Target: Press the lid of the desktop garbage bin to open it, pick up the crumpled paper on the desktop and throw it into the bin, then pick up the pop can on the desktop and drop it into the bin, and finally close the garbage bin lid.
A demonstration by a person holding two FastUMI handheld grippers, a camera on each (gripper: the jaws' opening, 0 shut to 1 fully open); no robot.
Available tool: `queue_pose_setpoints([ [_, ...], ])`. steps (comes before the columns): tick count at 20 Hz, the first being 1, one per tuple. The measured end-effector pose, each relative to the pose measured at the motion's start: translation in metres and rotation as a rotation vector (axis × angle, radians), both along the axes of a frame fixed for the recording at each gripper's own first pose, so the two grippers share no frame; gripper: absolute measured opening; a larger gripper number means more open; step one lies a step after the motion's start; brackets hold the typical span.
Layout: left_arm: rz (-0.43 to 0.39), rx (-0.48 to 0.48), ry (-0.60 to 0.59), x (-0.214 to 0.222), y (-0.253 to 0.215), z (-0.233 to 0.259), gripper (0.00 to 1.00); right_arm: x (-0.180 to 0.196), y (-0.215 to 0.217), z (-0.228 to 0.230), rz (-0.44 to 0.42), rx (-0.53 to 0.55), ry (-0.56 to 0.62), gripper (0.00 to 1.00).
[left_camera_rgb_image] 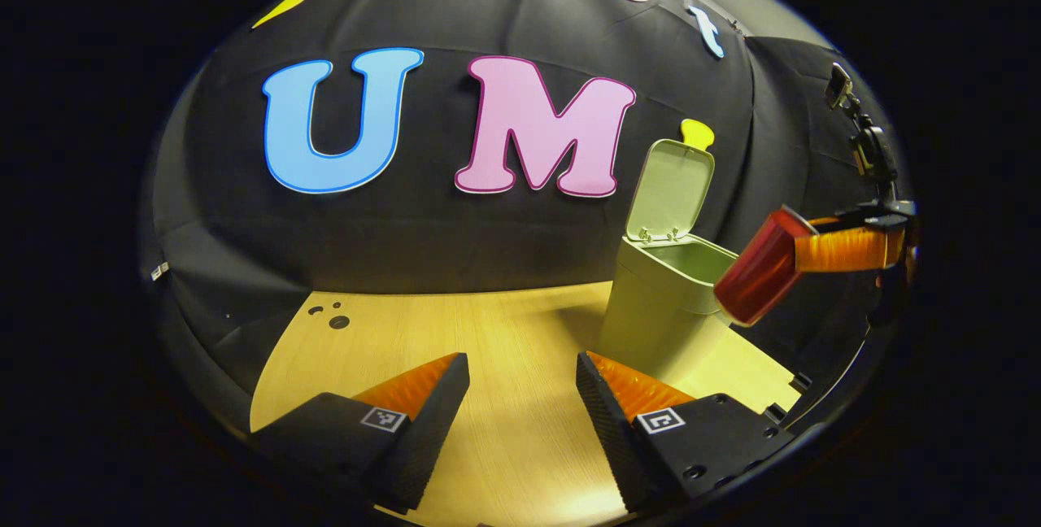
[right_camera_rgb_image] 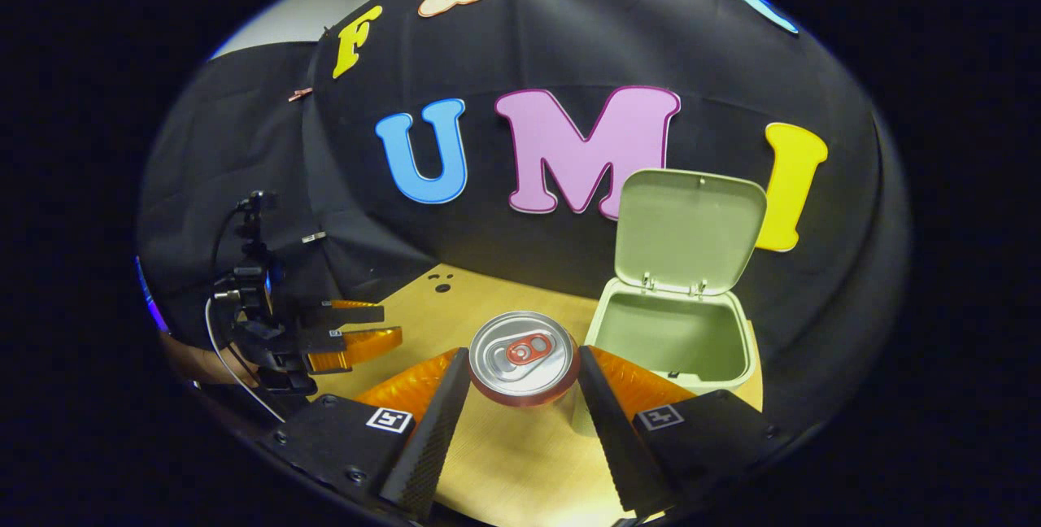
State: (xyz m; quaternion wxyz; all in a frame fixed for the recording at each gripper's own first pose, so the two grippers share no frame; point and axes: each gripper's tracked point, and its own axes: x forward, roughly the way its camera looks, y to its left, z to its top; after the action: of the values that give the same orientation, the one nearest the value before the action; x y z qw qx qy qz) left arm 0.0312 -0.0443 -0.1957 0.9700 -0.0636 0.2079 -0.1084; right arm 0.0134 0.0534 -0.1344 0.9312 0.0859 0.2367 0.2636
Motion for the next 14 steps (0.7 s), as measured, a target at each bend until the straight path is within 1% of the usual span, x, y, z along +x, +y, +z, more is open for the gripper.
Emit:
queue_pose_setpoints([
  [3,0.008,0.000,0.000,0.001,0.000,0.002,0.87,0.021,-0.014,0.008,-0.024,-0.013,-0.037,0.84],
  [8,0.025,-0.001,0.000,-0.001,0.000,0.001,0.87,0.057,-0.037,0.003,-0.071,-0.031,-0.072,0.84],
  [10,0.035,-0.003,0.006,-0.002,0.000,-0.001,0.87,0.071,-0.044,-0.008,-0.083,-0.048,-0.070,0.84],
  [14,0.060,0.005,0.017,-0.004,0.005,-0.002,0.87,0.094,-0.055,-0.043,-0.098,-0.092,-0.024,0.84],
])
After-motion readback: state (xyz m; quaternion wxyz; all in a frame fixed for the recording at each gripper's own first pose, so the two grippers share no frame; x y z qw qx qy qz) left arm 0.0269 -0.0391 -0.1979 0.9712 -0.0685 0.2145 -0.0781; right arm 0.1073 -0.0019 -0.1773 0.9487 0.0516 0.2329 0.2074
